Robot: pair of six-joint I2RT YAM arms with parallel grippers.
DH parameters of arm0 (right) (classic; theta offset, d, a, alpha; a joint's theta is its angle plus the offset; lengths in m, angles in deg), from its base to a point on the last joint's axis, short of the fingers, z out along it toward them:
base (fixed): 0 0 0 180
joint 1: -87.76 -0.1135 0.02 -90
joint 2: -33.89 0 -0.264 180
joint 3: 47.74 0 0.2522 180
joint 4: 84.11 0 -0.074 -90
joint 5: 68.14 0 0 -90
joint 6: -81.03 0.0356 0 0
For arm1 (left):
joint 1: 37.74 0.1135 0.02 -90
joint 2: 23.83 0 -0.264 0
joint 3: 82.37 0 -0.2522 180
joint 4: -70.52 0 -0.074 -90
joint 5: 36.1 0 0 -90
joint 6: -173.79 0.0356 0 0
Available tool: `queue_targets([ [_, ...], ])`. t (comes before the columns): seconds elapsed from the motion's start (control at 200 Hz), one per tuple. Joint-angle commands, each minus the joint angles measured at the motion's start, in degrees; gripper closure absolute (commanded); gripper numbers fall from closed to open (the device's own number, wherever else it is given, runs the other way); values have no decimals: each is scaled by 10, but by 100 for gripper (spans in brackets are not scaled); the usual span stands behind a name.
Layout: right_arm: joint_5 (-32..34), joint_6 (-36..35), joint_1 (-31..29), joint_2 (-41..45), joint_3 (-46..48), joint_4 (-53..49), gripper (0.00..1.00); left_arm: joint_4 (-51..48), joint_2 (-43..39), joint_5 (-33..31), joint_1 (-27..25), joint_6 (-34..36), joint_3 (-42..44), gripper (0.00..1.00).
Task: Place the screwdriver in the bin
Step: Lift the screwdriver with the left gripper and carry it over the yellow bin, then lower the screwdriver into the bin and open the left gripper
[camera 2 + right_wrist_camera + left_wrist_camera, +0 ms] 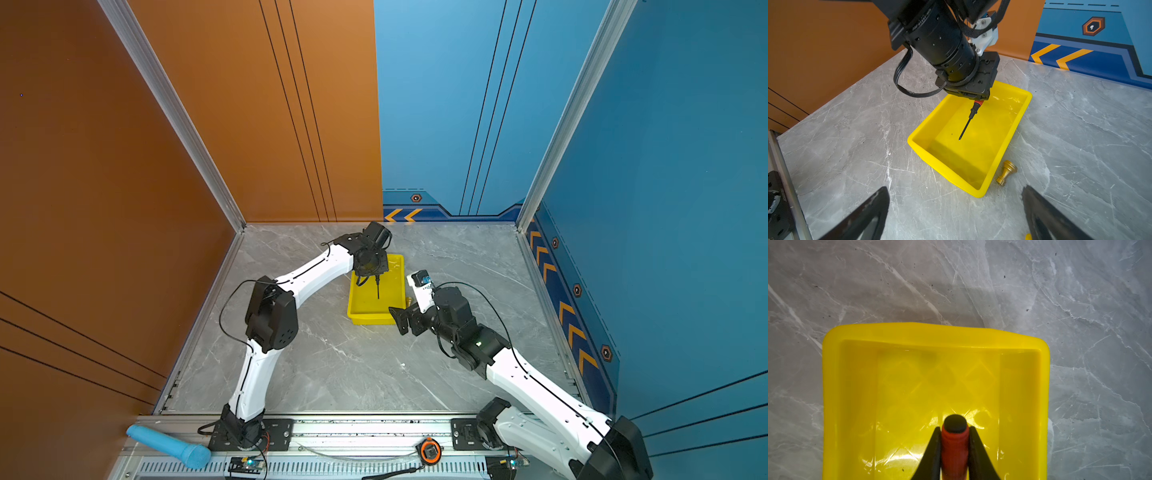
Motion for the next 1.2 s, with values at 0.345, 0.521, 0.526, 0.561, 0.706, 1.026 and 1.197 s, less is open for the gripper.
queue_targets([
  [0.345, 0, 8, 30, 6, -7, 11, 0, -9, 29, 4, -13, -19, 16, 98],
  [0.521, 4, 10, 31, 13, -6, 7, 0, -9, 46, 3, -14, -22, 14, 97],
  [0.526, 5, 10, 31, 13, -5, 7, 0, -10, 46, 3, -14, -22, 13, 97],
  [0.561, 6, 12, 31, 15, -4, 7, 0, -9, 49, 2, -14, -21, 13, 97],
  [0.706, 12, 17, 31, 21, 0, 4, 0, -9, 60, -2, -12, -21, 9, 97],
  [1.026, 25, 22, 31, 30, 0, -4, 0, -9, 83, -7, -10, -20, 6, 92],
  [1.197, 30, 22, 31, 35, 0, -9, 0, -9, 91, -9, -8, -21, 5, 88],
])
